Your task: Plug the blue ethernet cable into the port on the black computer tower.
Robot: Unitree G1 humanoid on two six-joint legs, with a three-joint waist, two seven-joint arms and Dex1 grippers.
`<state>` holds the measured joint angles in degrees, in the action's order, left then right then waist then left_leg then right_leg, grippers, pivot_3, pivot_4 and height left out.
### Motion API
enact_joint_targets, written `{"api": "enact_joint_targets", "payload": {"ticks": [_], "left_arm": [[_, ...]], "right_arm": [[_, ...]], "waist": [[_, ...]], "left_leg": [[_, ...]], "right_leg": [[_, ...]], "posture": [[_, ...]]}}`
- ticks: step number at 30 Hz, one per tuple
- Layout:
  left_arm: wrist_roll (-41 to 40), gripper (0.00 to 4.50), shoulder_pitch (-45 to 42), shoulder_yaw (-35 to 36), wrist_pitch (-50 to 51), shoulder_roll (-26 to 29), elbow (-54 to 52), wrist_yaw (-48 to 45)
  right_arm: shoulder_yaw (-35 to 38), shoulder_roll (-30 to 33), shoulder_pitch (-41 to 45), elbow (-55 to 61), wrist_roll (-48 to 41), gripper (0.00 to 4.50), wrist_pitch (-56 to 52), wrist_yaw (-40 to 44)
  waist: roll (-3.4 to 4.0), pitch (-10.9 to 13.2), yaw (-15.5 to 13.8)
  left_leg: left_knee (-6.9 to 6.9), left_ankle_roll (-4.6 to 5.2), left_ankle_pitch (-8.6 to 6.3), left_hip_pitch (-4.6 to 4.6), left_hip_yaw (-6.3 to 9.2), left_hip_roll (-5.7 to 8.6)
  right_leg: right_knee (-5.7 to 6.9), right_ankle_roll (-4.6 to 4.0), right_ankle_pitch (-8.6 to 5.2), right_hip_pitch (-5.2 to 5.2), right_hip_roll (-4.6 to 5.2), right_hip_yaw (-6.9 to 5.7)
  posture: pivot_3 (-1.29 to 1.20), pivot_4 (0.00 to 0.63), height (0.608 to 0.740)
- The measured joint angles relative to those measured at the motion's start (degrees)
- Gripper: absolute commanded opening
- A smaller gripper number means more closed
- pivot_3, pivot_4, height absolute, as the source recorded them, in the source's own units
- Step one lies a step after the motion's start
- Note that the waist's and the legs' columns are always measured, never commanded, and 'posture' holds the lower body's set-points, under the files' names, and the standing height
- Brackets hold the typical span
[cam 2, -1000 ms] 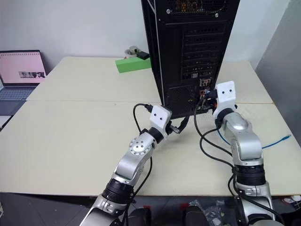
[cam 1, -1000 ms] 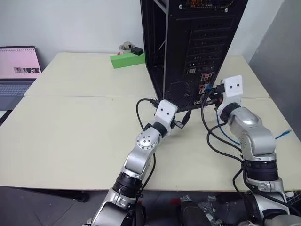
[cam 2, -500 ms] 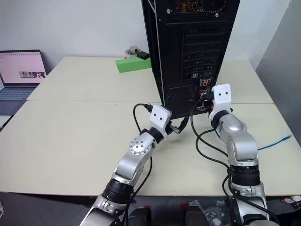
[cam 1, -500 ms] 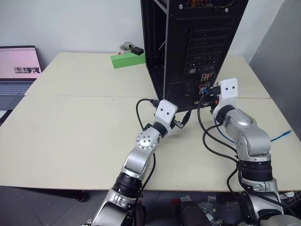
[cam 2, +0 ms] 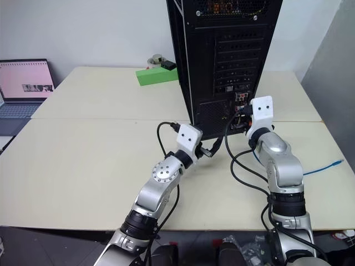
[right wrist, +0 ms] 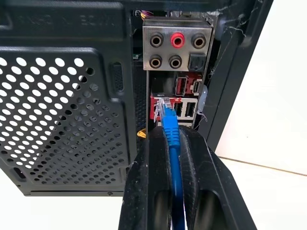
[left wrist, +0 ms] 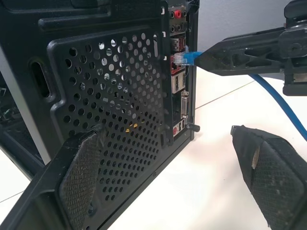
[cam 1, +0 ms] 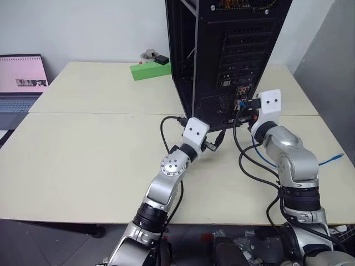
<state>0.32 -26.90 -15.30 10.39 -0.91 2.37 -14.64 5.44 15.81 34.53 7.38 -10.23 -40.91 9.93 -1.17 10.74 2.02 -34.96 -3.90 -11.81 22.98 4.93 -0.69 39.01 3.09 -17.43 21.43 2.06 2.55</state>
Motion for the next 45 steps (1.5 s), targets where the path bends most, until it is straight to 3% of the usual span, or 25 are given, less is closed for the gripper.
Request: {"api": "enact_joint_targets", "payload": {"ticks": [24,45], "left_arm": [[0.0,4.43,0.0,0.0,0.0,0.0,0.0,0.0],[0.0,4.43,0.1,0.0,0.0,0.3,0.0,-0.2]], "right_arm": [[-2.3,-0.6,0.0,-0.8,2.4,0.00,2.3,0.0],[-2.0,-1.2,-1.8,3.7,1.8,0.00,-2.1,-0.3]], "waist": [[0.00,0.0,0.7],[0.00,0.0,0.3]], "left_leg": [[0.01,0.00,0.00,-0.01,0.01,-0.01],[0.02,0.00,0.00,0.02,0.01,0.00]], "right_leg": [[0.01,0.00,0.00,0.00,-0.01,0.00],[-0.02,0.00,0.00,0.00,0.00,0.00]], "posture": [[0.00,0.150,0.740],[0.00,0.150,0.740]]}}
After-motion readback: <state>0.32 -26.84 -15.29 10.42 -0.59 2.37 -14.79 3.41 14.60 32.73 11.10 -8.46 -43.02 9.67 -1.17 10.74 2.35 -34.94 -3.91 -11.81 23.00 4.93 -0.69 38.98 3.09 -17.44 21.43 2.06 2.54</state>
